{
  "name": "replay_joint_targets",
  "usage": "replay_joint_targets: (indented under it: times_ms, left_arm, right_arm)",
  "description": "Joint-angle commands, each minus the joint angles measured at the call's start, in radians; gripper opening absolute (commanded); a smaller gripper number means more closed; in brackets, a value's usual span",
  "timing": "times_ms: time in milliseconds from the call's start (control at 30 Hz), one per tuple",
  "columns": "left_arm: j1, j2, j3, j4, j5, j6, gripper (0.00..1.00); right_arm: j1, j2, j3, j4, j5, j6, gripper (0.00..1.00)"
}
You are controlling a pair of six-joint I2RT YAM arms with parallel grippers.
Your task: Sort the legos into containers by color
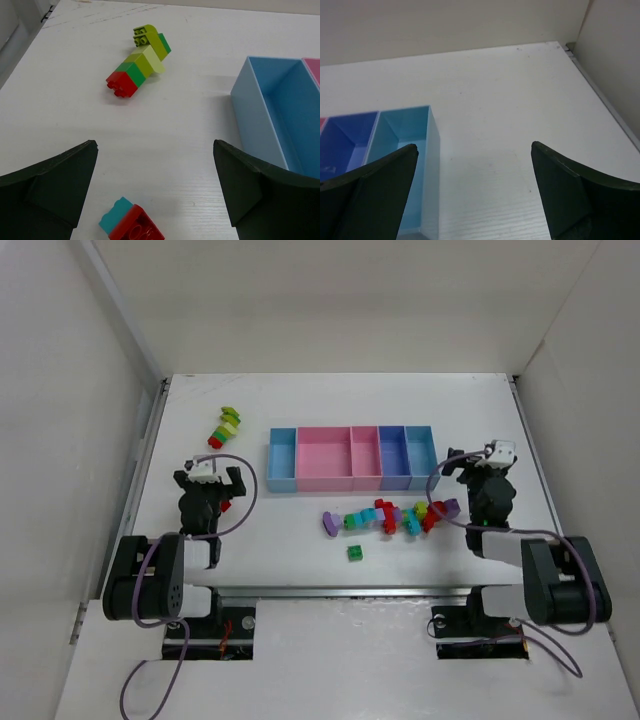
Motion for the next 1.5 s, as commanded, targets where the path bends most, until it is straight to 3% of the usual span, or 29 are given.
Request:
replay_joint_targets:
  times_ms: [0,133,200,233,267,300,333,400,500,567,633,800,867,967,1067,1100,1167,1233,1267,1400,1433,1467]
  left_arm:
    - [-0.013,-0.027,0.029,0.139,0.038,0.031,1.00]
    - [-0.034,-0.013,0.020,0.174,0.030,0.052,1.00]
    - [-0.013,-0.042,0.020,0.176,0.120,0.061,1.00]
    - [-0.002,-0.088,0.067,0.065,0.212,0.125,1.00]
    - [-0.002,-0.193,0.143,-0.349,0.301,0.228,1.00]
    - [-0.045,-0.211,0.337,-0.543,0.461,0.373,1.00]
    - [-0.077,-0.211,0.430,-0.712,0.463,0.490,1.00]
    - [-0.149,-0.168,0.670,-1.044,0.312,0.665,1.00]
    - [-0.189,-0.063,0.906,-1.362,0.138,0.733,1.00]
    - [-0.205,-0.026,1.099,-1.474,0.024,0.755,1.00]
    - [-0.214,-0.015,1.228,-1.560,-0.020,0.734,1.00]
    - [-0.214,-0.067,1.304,-1.571,-0.065,0.415,1.00]
    - [-0.214,-0.111,1.264,-1.658,0.046,0.452,1.00]
    - [-0.243,-0.182,1.184,-1.732,0.102,0.612,1.00]
    - [-0.338,-0.234,1.077,-1.656,-0.078,0.670,1.00]
    - [-0.365,-0.243,1.068,-1.622,-0.159,0.670,1.00]
    - [-0.366,-0.254,1.067,-1.559,-0.183,0.655,1.00]
    - [-0.366,-0.254,1.077,-1.542,-0.121,0.635,1.00]
    - [-0.366,-0.254,1.077,-1.565,-0.072,0.635,1.00]
    - [-0.456,-0.162,1.055,-1.729,0.102,0.644,1.00]
    - [-0.505,-0.107,1.029,-1.785,0.142,0.664,0.96]
    - [-0.533,-0.080,1.009,-1.807,0.156,0.664,0.92]
  right_arm:
    - [0.007,-0.167,0.128,-0.323,0.047,0.007,1.00]
    - [0.007,-0.339,0.380,-0.686,0.068,-0.053,1.00]
    - [0.016,-0.375,0.444,-0.782,0.059,-0.094,1.00]
    - [0.016,-0.390,0.509,-0.875,0.059,-0.105,1.00]
    - [0.016,-0.413,0.543,-0.920,0.077,-0.129,1.00]
    - [0.028,-0.422,0.574,-0.958,0.094,-0.145,1.00]
    - [0.047,-0.432,0.602,-0.991,0.132,-0.163,1.00]
    - [0.067,-0.441,0.674,-1.054,0.172,-0.232,1.00]
    - [0.132,-0.432,0.755,-1.086,0.310,-0.353,1.00]
    - [0.169,-0.403,0.783,-1.086,0.404,-0.418,1.00]
    - [0.180,-0.369,0.812,-1.086,0.436,-0.462,1.00]
    - [0.180,-0.358,0.821,-1.086,0.330,-0.472,1.00]
    - [0.180,-0.334,0.830,-1.086,0.314,-0.461,1.00]
    - [0.232,-0.282,0.863,-1.086,0.456,-0.484,1.00]
    - [0.306,-0.222,0.890,-1.086,0.711,-0.583,1.00]
    - [0.317,-0.212,0.907,-1.086,0.757,-0.626,1.00]
    - [0.330,-0.212,0.907,-1.095,0.783,-0.627,1.00]
    - [0.344,-0.273,0.907,-1.123,0.718,-0.546,1.00]
    - [0.344,-0.298,0.907,-1.178,0.597,-0.507,1.00]
    - [0.354,-0.369,0.951,-1.342,0.409,-0.307,1.00]
    - [0.354,-0.378,0.973,-1.450,0.374,-0.197,1.00]
    - [0.354,-0.378,0.994,-1.451,0.374,-0.149,1.00]
